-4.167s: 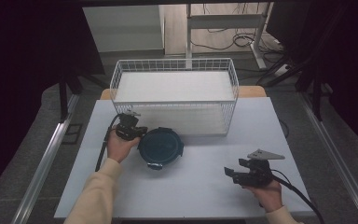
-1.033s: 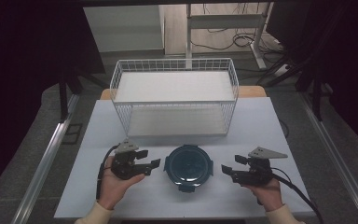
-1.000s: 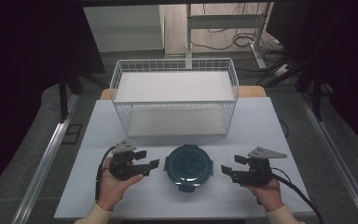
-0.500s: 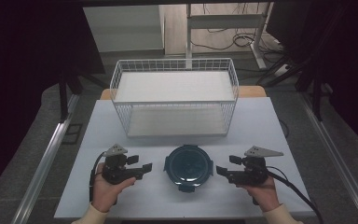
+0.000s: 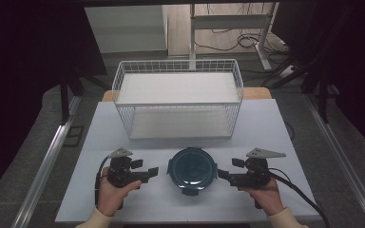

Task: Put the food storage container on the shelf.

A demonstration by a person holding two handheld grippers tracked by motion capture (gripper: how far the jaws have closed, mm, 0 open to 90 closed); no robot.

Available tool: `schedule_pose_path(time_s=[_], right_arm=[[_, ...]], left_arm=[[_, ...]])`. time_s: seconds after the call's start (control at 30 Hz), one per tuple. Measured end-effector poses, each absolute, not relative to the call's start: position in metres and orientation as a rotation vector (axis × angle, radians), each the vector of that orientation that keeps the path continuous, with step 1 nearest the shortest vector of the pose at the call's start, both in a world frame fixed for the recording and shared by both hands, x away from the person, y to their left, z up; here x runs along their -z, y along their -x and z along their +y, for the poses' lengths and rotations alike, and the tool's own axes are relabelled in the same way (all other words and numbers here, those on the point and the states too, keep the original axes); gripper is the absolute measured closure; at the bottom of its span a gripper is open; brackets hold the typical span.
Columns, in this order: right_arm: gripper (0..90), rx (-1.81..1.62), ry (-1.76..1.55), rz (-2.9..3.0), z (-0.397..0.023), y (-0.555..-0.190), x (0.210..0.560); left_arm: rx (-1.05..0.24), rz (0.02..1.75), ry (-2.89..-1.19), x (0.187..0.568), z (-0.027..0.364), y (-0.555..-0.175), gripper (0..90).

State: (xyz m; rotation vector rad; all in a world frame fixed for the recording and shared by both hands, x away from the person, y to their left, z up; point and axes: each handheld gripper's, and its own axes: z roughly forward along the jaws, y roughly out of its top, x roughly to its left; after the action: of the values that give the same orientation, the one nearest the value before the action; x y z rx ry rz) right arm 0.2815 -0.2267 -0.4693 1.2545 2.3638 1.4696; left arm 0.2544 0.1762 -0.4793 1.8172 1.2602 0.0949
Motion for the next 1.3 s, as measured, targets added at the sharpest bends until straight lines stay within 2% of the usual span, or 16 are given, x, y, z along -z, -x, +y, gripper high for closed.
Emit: schedule_pose_path(time_s=[0.2,0.57,0.73,1.3], right_arm=[[16.9,-1.465,-1.241,2.396,-0.215,-0.282,0.464],[13.9,-1.446,-1.372,2.376,-0.201,-0.299,0.461],[10.3,-1.402,-1.418,2.405,-0.195,-0.304,0.469],[6.0,-1.336,-1.554,2.452,-0.181,-0.302,0.497]], left_arm=[[0.032,1.275,-1.801,0.486,0.172,-0.261,17.1],[0.126,1.275,-1.775,0.485,0.156,-0.281,15.6],[0.171,1.303,-1.750,0.496,0.154,-0.295,15.4],[0.314,1.257,-1.761,0.512,0.132,-0.300,14.3]])
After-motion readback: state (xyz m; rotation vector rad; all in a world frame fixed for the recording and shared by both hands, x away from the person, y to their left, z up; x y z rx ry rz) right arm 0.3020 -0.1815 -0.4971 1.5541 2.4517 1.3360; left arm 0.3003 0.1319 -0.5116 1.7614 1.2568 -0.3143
